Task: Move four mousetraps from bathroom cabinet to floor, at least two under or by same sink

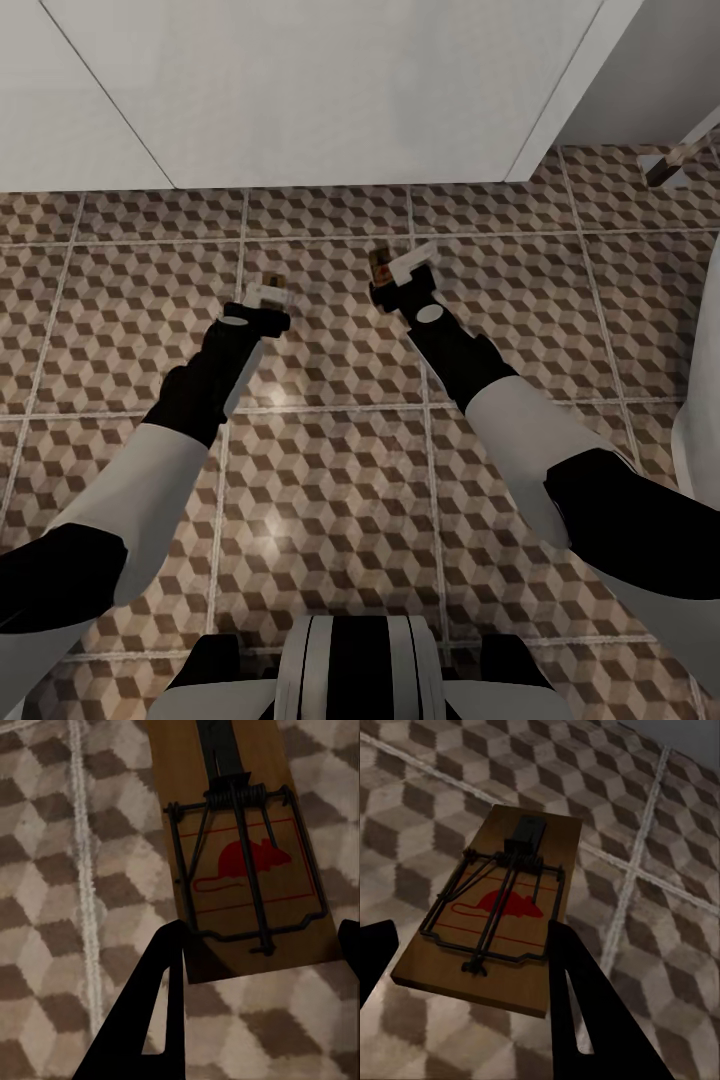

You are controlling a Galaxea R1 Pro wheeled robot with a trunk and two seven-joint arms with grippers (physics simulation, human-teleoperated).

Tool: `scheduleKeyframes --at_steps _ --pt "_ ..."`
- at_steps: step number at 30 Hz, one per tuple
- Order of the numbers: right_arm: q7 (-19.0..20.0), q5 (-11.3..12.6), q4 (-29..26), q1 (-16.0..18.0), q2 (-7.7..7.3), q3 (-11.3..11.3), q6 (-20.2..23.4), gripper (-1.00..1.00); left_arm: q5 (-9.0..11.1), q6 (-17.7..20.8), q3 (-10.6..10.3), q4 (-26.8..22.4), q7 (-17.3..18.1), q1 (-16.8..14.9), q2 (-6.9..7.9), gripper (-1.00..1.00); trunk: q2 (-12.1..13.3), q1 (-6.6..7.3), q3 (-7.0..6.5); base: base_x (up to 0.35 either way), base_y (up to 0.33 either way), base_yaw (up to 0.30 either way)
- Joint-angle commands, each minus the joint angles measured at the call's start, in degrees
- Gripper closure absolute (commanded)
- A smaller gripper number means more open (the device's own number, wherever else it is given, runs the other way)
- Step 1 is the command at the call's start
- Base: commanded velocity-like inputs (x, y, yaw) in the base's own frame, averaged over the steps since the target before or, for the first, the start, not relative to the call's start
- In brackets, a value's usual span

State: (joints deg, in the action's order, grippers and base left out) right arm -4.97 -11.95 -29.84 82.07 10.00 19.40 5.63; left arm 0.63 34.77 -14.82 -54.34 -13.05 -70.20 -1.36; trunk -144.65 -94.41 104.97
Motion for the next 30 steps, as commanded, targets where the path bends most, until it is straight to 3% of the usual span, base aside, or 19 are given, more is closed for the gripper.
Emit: scheduleKeyframes --at_steps 1,5,10,16,21,25,30 --pt "-0.09 -0.3 -0.01 0.02 0.0 0.07 0.43 1.0 0.21 0.31 0.58 -0.58 0.04 -0.02 0.03 1.0 -0.01 0.01 0.03 0.0 0.0 0.0" --pt "0.44 1.69 4.18 0.02 0.0 -0.24 0.14 1.0 0.45 0.35 2.12 -1.98 2.66 -0.02 0.11 1.0 -0.01 0.01 0.03 0.0 0.0 0.0" --pt "0.72 5.19 8.88 0.02 0.0 -0.32 -0.25 1.0 0.5 0.43 2.56 -3.7 4.12 -0.02 0.28 1.0 -0.01 0.01 0.03 0.0 0.0 0.0" --pt "0.83 6.02 11.21 0.02 0.0 -0.35 -0.62 1.0 0.49 0.76 2.67 -7.45 4.26 -0.02 0.31 1.0 -0.01 0.01 0.03 0.0 0.0 0.0" --pt "0.77 6.06 12.3 0.02 0.0 -0.61 -3.97 1.0 0.5 0.82 2.59 -8.34 4.21 -0.02 0.31 1.0 -0.01 0.01 0.03 0.0 0.0 0.0" --pt "0.75 6.03 11.74 0.02 0.0 -0.67 -4.55 1.0 0.57 0.77 2.45 -6.77 4.31 -0.02 0.38 1.0 -0.01 0.01 0.03 0.0 0.0 0.0" --pt "0.69 5.99 8.8 0.02 0.0 -0.54 -4.77 1.0 0.54 0.45 2.79 -0.56 4.34 -0.02 0.38 1.0 -0.01 0.01 0.03 0.0 0.0 0.0"
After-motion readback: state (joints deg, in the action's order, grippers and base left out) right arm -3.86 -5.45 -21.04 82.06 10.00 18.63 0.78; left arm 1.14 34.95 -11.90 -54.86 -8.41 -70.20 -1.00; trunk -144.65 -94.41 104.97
